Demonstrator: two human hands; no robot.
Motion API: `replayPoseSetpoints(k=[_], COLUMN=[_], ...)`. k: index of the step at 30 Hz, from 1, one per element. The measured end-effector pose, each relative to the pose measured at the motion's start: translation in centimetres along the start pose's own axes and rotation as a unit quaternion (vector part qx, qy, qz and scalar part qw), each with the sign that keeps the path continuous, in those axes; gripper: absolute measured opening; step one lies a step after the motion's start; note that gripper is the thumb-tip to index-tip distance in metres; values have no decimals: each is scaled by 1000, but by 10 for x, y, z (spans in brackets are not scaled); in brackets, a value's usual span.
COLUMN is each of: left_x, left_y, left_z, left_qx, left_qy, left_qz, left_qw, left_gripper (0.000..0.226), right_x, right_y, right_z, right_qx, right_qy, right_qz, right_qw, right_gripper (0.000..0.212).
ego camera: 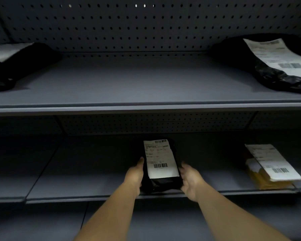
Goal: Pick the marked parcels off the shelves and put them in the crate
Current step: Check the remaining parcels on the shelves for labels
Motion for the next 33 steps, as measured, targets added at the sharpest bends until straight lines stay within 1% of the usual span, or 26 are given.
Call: replayPoseSetpoints(k=[3, 7, 10, 14, 16, 18, 23, 28, 33], left_x=[5, 25, 45, 72, 84, 94, 112, 120, 124], left_y=[-1, -3, -6, -14, -16, -17, -18, -17, -15], left_z=[4, 20, 30, 37, 40, 42, 39, 36, 30], left_qx=[-4, 0, 11, 6, 9, 7, -11, -20, -27], left_qy=[15, 78, 107, 116, 123, 130, 141, 149, 157], left_qz=[-5, -19, -26, -17, -16, -15, -23, -34, -52], left_qw=[1000, 997, 994, 993, 992, 991, 990, 988, 986], left_gripper=[63, 34, 38, 51, 46, 34, 20, 25, 29], right_x=[8, 26, 39, 57, 69, 80, 100, 110, 116], right_y=[8, 22, 30, 43, 48, 50, 51, 49, 50], right_z=[-5, -17, -21, -24, -24, -24, -18, -14, -7], right_qx=[1, 14, 32, 51, 71, 82, 76, 58, 48], right_qy=[-8, -26, -34, -49, -58, -70, -96, -115, -126], right_qz=[-5, -8, -9, -15, -13, -3, 11, 11, -1], right_qw=[1000, 1000, 999, 997, 996, 994, 992, 992, 991], right_gripper=[53, 52, 49, 45, 36, 27, 17, 17, 11])
Point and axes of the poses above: each hand's wrist, its own x-axis away from the middle knuckle, its own y-axis out of the palm, z = x × y, the point moved 10 cm from there along -x, towards the middle knuckle, and after that the axes turned 15 degrees about -z, right-handed, at the moved point
